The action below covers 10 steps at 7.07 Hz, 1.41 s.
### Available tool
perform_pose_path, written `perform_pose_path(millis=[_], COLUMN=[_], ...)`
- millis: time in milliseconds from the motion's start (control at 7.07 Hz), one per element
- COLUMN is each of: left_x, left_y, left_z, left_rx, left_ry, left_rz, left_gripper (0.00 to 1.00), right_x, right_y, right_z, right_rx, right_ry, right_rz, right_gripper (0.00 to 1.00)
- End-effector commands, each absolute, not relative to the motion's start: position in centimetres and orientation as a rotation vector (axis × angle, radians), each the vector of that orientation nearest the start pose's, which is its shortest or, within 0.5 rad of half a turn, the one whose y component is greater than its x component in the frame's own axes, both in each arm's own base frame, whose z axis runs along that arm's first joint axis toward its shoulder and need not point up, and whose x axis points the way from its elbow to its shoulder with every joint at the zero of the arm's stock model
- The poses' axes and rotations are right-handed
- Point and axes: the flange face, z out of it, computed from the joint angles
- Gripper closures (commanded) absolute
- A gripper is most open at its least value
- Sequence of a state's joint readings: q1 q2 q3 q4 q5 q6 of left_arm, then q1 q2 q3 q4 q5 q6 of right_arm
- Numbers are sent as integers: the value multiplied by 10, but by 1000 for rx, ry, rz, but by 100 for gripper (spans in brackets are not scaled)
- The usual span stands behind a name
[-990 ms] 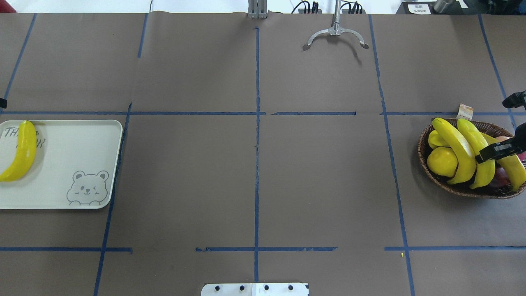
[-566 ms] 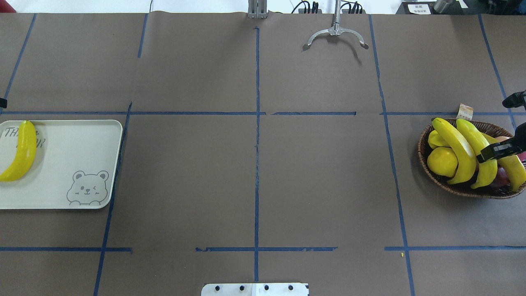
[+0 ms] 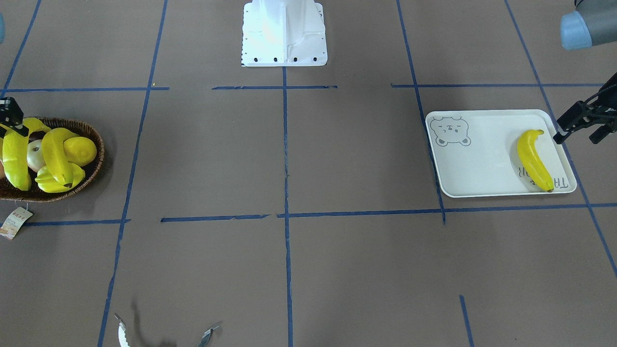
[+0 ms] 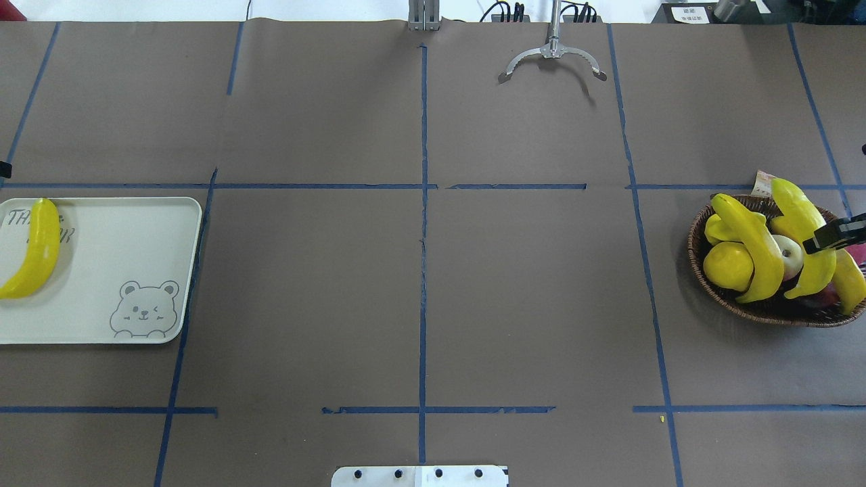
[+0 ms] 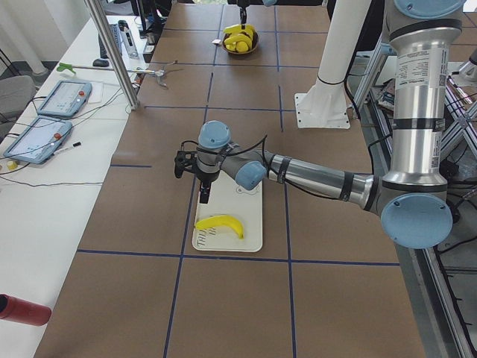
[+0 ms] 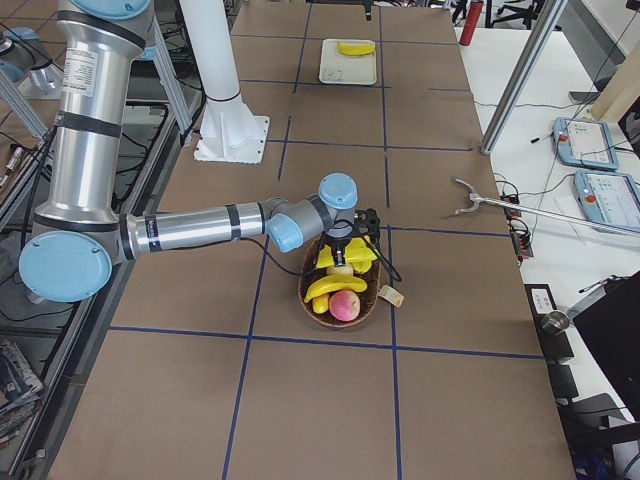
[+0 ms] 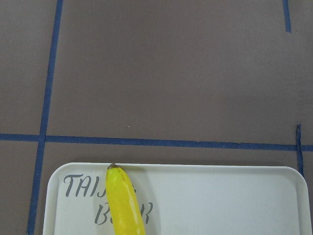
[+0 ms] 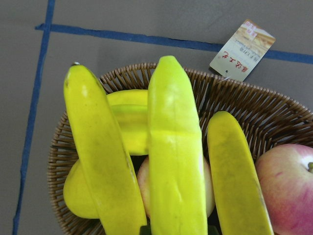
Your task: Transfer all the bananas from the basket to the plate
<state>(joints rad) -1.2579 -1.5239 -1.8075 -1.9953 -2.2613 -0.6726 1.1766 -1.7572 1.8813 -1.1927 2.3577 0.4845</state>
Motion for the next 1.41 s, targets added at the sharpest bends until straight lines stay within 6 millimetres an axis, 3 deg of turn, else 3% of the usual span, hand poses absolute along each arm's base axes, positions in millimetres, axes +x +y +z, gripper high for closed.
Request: perform_pose_path(millis=[0, 141, 283, 424, 566, 707, 849, 990, 1132, 1273], left_x=[85, 85, 86, 88, 92, 98, 132, 159, 204, 239], left_y=[-487, -487, -487, -489, -498, -514, -518, -528, -535, -527], left_z=[519, 518, 517, 511, 494, 465, 432, 387, 325, 288], left_rx=[193, 190, 188, 197, 201, 209, 174, 144, 94, 38], left_ry=[877, 883, 887, 893, 914, 950, 1013, 1076, 1156, 1228], left_rz=[-121, -119, -116, -111, -150, -204, -197, -254, -296, -326], left_gripper=[0, 0, 0, 0, 0, 0, 0, 0, 0, 0], right_x=[-83, -81, -81, -96, -122, -148, -186, -221, -258, -301], right_y=[-401, -394, -388, -395, -417, -434, -446, -445, -441, -428], right_z=[528, 508, 474, 445, 410, 375, 331, 292, 251, 215], right_rx=[118, 116, 115, 142, 184, 207, 187, 150, 144, 143], right_ry=[-937, -946, -954, -972, -998, -1027, -1080, -1126, -1149, -1166], right_rz=[-99, -104, -111, -155, -212, -242, -211, -166, -118, -62], right_gripper=[99, 99, 99, 99, 99, 99, 99, 99, 98, 99])
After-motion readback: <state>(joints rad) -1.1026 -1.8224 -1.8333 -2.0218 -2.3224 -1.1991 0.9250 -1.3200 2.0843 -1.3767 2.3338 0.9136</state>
